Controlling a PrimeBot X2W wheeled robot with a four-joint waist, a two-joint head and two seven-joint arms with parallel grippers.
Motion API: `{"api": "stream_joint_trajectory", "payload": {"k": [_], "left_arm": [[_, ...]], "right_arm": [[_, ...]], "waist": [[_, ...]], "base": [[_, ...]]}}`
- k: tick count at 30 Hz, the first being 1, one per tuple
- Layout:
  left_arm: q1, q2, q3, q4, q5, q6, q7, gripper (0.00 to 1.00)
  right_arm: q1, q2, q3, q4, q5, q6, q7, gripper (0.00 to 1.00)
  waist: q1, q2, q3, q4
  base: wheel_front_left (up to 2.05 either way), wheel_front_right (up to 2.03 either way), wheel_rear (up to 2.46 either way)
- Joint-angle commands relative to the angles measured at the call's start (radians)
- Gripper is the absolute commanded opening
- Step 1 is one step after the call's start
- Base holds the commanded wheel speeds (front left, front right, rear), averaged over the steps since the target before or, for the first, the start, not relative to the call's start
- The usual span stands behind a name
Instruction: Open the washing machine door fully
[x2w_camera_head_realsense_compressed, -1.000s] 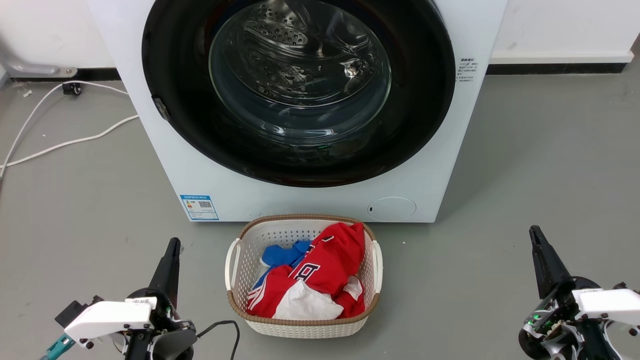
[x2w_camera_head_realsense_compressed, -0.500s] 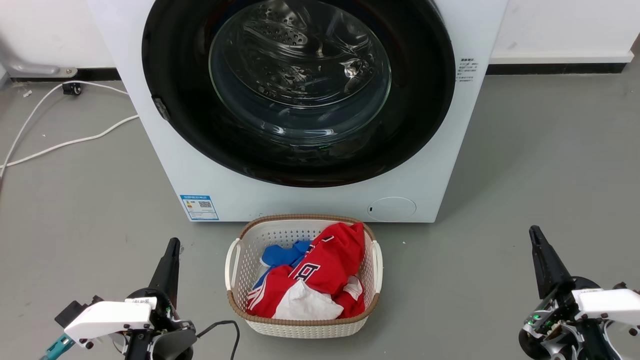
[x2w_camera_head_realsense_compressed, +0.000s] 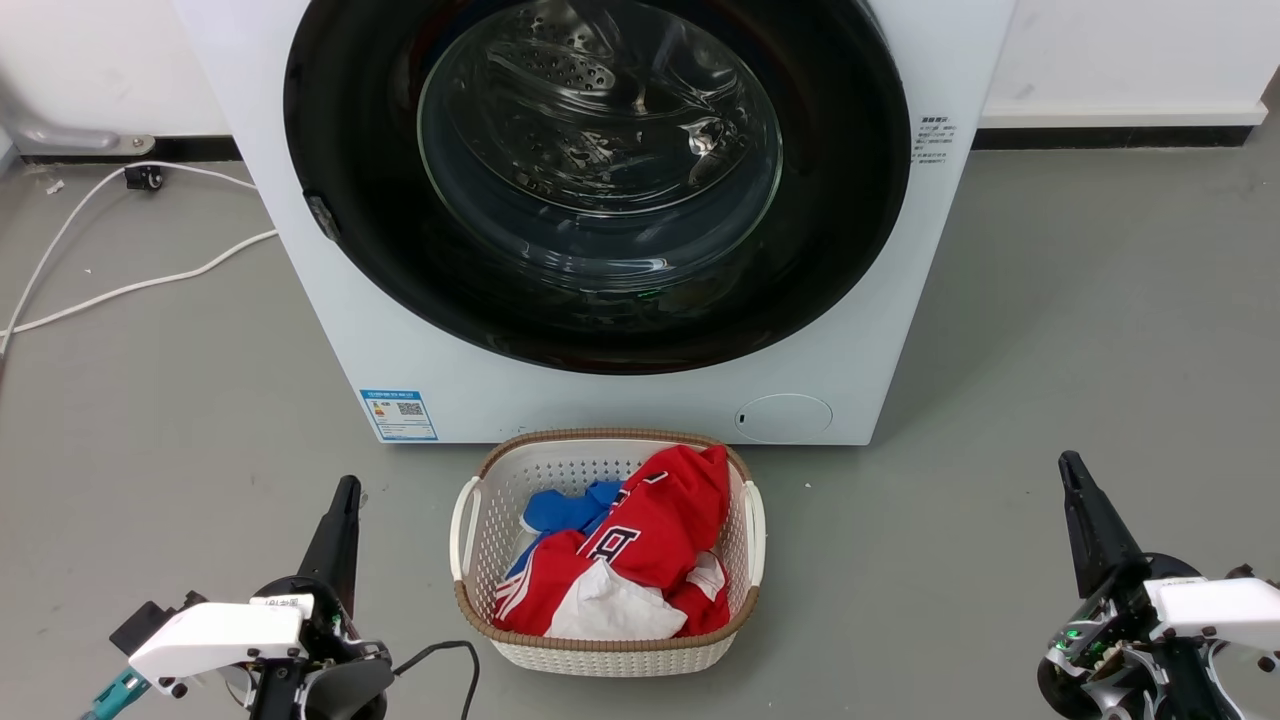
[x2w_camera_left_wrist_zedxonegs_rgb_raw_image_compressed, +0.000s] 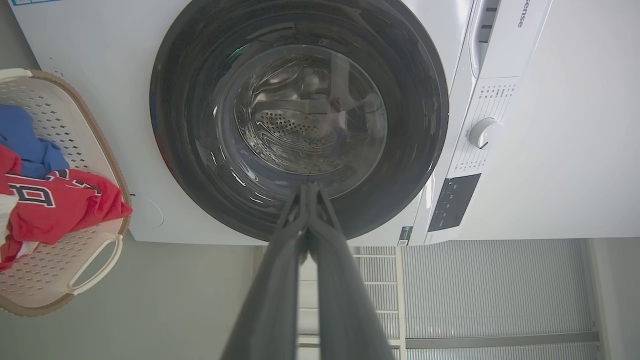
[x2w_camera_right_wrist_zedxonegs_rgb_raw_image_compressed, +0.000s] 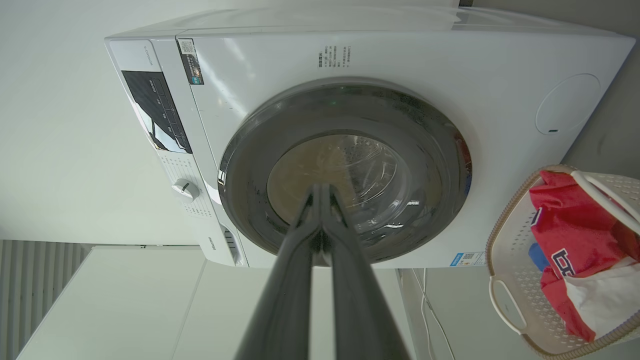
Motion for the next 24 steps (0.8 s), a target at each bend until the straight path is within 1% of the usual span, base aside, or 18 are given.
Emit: {"api": "stream_joint_trajectory", "payload": {"k": [1,8,9,12,18,24], "left_arm": [[-0.01,0.0,0.002,0.0,0.003,-0.003,0.003,0.0],[-0.01,-0.001,0.003,0.0,0.005,-0.003,0.003,0.0],[0.001,-0.001,0.001,0.003,0.0,0.0,0.002,1.0],[0.011,-0.004,-0.001,0.015,0.001,0.001,0.001,1.0],[0.015,-0.005,-0.033,-0.004,0.008,0.001,-0.028,1.0],[0.017,-0.003,-0.066,-0.032,0.048,0.0,-0.063,1.0]], "right_arm": [[-0.015,0.003,-0.001,0.0,-0.005,0.003,0.004,0.0],[-0.015,0.004,-0.002,0.0,-0.005,0.003,0.003,0.0],[0.002,0.001,-0.001,0.002,-0.001,0.0,0.002,1.0],[0.012,0.002,0.001,0.013,-0.001,0.0,0.001,1.0],[0.027,0.003,0.022,-0.015,-0.002,0.0,-0.029,1.0],[0.04,-0.002,0.047,-0.043,-0.05,0.0,-0.064,1.0]], "waist": [[0.0,0.0,0.0,0.0],[0.0,0.0,0.0,0.0],[0.0,0.0,0.0,0.0],[0.0,0.0,0.0,0.0],[0.0,0.0,0.001,0.0],[0.0,0.0,0.001,0.006]], "base": [[0.0,0.0,0.0],[0.0,0.0,0.0],[0.0,0.0,0.0],[0.0,0.0,0.0],[0.0,0.0,0.0],[0.0,0.0,0.0]]}}
